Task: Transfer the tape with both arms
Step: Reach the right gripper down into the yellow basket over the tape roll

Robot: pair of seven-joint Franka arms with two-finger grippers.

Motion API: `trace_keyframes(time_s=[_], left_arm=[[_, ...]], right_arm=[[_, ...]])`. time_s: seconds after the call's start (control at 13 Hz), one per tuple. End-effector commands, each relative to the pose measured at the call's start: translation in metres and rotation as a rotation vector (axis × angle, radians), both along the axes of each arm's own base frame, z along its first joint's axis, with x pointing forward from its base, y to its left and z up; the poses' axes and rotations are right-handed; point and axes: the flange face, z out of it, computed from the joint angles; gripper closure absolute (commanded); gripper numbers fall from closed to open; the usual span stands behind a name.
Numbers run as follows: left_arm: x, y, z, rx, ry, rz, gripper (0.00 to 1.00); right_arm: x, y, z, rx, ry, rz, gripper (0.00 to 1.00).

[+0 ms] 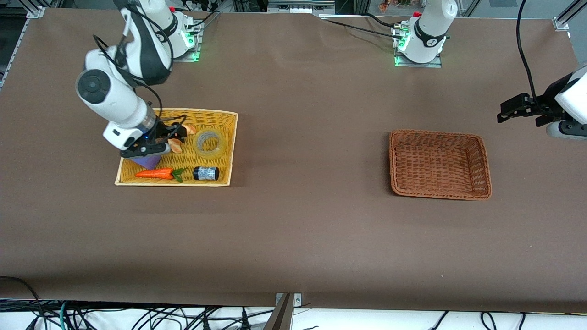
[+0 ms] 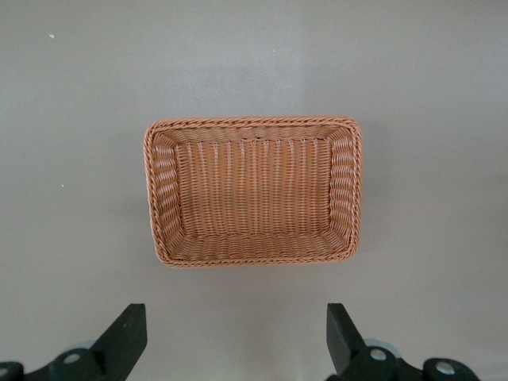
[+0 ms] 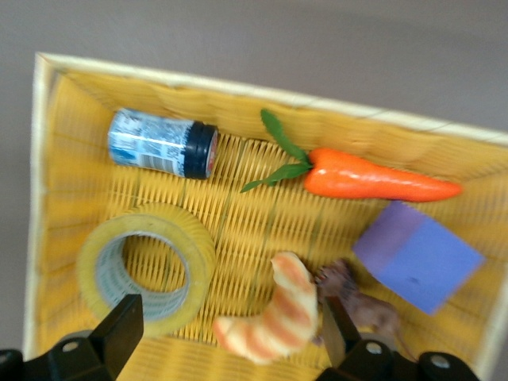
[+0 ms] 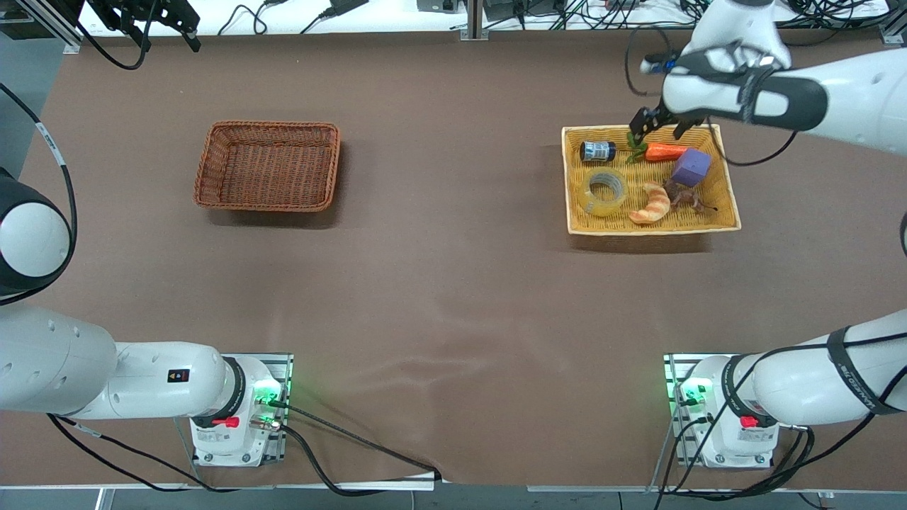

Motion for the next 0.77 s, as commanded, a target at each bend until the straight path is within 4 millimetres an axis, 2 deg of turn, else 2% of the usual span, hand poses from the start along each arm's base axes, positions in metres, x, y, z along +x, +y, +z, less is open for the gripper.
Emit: trace_keyframes(time_s=[0.0, 0.23, 0.38, 0.46, 0.54, 0.69], left_arm=[[-0.001, 0.000, 0.004, -0.027, 0.000, 0.002, 0.00], [0.005, 0.005, -0.013, -0.029, 0.030, 0.007, 0.00], [0.017, -0.004, -0.038, -0.029, 0.069, -0.009, 0.00], [0.023, -0.006, -0.055, -0.020, 0.097, -0.010, 0.00], [0.027, -0.003, -0.067, -0.028, 0.115, -0.009, 0.00], [0.036, 0.001, -0.093, -0.034, 0.151, 0.001, 0.00]], right_arm=[[-0.023, 0.020, -0.046, 0.008, -0.025, -0.041, 0.00], [-0.041, 0.028, -0.072, 0.011, -0.016, -0.066, 0.00], [-0.044, 0.027, -0.086, 0.016, -0.021, -0.067, 0.02], [-0.044, 0.028, -0.092, 0.016, -0.020, -0.066, 0.08], [-0.044, 0.028, -0.094, 0.017, -0.021, -0.065, 0.21], [-0.044, 0.028, -0.100, 0.019, -0.020, -0.070, 0.55]])
